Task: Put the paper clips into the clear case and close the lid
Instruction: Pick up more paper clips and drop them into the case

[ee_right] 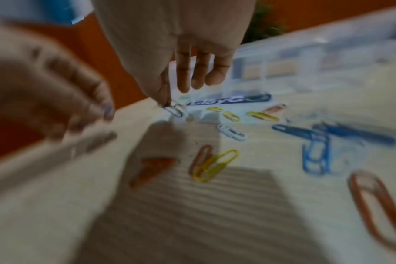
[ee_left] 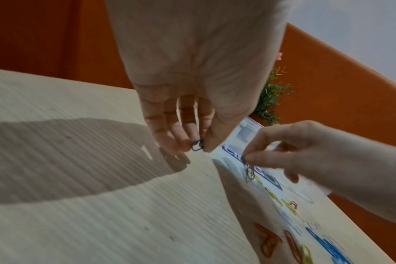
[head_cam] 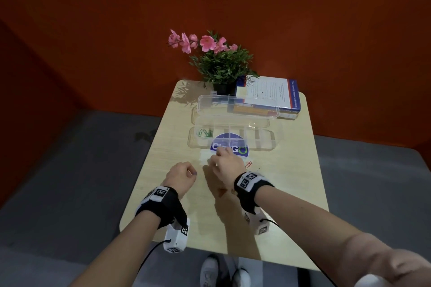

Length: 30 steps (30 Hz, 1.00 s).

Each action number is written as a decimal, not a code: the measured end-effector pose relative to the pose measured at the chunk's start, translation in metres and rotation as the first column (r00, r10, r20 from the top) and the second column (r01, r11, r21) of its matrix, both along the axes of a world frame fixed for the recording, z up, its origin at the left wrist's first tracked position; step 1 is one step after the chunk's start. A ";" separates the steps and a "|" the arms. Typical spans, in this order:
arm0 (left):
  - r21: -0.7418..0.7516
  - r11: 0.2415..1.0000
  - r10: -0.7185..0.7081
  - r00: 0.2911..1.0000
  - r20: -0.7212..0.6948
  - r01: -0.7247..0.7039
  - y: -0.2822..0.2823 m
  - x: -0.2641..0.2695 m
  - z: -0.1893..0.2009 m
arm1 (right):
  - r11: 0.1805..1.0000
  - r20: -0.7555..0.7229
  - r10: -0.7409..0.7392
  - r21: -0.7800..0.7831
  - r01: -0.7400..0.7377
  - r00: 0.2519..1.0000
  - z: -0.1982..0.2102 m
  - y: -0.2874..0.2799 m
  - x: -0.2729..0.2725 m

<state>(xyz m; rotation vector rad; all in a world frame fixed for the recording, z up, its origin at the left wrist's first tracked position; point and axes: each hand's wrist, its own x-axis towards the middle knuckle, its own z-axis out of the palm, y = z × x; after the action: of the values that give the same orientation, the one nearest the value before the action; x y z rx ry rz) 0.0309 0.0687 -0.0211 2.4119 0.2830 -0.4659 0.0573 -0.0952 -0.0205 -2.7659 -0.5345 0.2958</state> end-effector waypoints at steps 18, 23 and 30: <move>-0.004 0.949 -0.315 0.946 -0.071 0.316 -0.122 -0.008 0.009 | 0.487 -0.572 -0.567 0.346 0.802 0.592 -0.007 -0.125 -0.048; 0.097 0.895 -0.430 0.900 -0.074 0.435 -0.137 -0.011 0.002 | 0.775 -0.369 -0.526 0.163 0.610 0.766 -0.012 -0.114 -0.047; 0.104 0.902 -0.412 0.908 -0.075 0.418 -0.142 -0.007 0.002 | 0.881 -0.305 -0.456 -0.021 0.473 0.836 -0.010 -0.107 -0.038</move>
<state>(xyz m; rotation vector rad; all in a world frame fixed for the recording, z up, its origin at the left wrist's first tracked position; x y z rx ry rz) 0.0243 -0.0735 -0.0192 2.5817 -0.1985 -0.7185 0.0197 -0.2024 -0.0309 -2.6153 0.2098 0.5604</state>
